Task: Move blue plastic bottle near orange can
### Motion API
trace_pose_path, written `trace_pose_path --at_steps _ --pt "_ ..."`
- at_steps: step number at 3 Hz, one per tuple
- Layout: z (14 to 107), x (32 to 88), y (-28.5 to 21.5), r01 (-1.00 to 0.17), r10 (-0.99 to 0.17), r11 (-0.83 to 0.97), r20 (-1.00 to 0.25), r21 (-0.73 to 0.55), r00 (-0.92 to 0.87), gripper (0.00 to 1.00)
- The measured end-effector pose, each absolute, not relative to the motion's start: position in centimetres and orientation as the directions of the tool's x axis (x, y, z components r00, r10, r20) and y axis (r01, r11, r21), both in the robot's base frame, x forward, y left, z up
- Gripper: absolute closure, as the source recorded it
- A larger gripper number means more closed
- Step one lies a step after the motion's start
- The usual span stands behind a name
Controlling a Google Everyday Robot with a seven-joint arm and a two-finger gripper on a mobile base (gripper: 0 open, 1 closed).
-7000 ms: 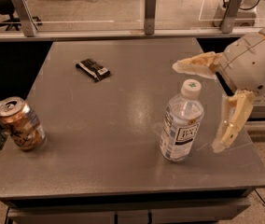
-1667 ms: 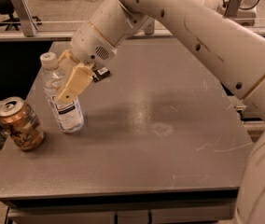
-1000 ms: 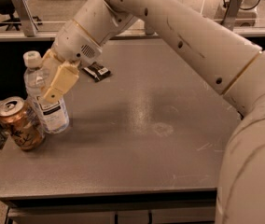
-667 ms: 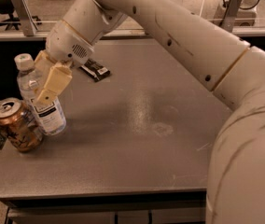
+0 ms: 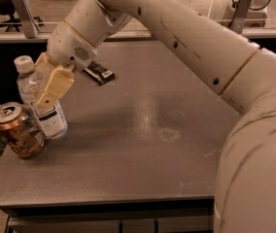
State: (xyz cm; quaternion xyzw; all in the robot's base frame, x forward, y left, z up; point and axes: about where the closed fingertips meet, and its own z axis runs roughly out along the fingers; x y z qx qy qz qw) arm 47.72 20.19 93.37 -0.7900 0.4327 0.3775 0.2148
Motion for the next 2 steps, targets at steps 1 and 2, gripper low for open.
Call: trace_pose_path --at_steps 1,2 --pt "93.36 47.65 20.4 -0.845 -0.52 -0.535 -0.783 -0.014 0.342 0.12" --pt "93.35 47.59 20.59 -0.844 -0.519 -0.536 -0.783 -0.015 0.343 0.0"
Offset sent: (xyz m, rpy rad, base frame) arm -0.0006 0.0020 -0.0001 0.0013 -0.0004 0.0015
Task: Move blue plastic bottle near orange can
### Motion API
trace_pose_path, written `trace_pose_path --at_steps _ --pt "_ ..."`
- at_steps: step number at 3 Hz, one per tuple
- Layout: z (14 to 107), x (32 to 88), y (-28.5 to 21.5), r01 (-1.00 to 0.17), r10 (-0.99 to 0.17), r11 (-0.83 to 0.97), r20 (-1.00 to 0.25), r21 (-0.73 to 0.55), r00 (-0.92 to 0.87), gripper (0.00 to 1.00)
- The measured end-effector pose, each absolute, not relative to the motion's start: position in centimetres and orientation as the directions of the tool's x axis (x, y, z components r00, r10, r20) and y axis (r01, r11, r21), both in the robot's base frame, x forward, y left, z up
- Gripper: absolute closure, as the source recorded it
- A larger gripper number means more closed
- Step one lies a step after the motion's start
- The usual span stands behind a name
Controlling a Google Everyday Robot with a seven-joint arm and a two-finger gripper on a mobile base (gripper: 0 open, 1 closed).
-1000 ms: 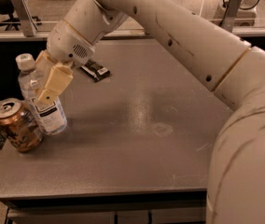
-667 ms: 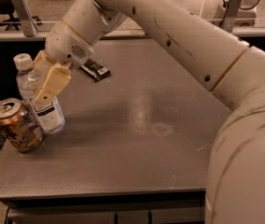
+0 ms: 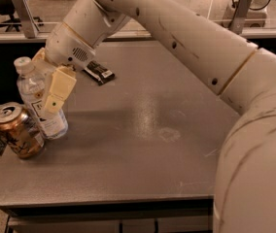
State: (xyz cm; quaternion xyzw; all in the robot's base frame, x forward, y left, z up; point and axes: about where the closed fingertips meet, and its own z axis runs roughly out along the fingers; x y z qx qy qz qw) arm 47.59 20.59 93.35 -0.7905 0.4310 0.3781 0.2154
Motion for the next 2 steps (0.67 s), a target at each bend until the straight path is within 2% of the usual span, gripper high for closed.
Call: trace_pose_path --at_steps 2 --pt "93.1 47.3 19.5 -0.851 -0.522 -0.524 -0.792 0.004 0.317 0.0"
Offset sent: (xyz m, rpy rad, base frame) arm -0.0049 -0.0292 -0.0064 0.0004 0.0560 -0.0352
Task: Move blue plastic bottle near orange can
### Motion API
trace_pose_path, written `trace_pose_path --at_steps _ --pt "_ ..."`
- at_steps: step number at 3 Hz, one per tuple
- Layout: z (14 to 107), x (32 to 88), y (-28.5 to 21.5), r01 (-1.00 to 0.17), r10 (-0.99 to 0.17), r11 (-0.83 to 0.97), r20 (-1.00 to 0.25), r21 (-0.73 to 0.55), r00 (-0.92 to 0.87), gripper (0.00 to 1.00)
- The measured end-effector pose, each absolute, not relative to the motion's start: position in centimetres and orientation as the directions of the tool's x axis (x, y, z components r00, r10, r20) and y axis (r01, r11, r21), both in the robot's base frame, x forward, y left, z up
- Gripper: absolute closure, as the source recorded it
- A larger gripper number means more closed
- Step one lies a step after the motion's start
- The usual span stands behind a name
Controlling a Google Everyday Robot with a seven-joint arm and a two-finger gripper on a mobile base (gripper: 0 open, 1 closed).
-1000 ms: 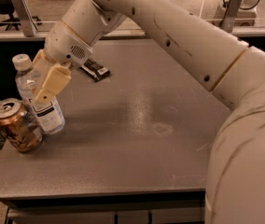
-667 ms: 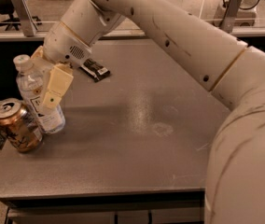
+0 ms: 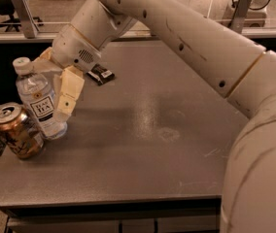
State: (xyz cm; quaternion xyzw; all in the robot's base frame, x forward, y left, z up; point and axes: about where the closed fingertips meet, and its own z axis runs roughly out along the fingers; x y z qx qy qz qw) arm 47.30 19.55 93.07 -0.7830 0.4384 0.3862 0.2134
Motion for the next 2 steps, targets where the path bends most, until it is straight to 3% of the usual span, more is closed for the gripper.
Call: trace_pose_path --at_steps 2 --pt "93.4 46.4 15.0 -0.893 -0.534 -0.45 -0.802 0.0 0.268 0.0"
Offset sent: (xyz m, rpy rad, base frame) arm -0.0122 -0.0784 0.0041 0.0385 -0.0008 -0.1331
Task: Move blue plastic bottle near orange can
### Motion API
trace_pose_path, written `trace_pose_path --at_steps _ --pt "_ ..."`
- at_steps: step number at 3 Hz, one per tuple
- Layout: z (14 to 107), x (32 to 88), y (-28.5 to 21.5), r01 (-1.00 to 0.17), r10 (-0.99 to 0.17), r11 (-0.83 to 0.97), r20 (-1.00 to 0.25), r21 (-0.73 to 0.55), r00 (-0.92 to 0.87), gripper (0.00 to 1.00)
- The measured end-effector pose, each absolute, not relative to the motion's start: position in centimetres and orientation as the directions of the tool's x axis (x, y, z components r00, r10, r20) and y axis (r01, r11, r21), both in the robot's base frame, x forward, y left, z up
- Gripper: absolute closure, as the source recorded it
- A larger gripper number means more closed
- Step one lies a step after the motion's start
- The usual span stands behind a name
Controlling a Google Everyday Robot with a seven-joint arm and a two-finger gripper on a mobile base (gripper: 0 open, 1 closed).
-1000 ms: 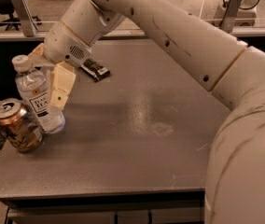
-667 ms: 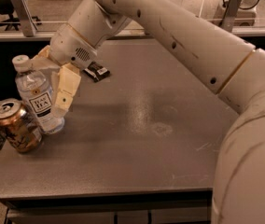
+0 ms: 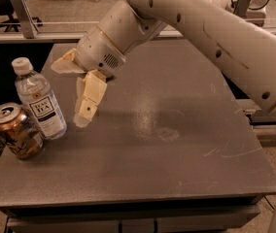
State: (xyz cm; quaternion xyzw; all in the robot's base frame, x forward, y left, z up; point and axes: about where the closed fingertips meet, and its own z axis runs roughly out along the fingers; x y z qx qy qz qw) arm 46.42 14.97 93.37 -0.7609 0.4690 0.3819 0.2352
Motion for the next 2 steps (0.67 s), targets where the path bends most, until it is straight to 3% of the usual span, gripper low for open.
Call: trace_pose_path --at_steps 2 --pt "93.71 45.92 12.51 -0.922 -0.55 -0.388 -0.799 -0.014 0.243 0.0"
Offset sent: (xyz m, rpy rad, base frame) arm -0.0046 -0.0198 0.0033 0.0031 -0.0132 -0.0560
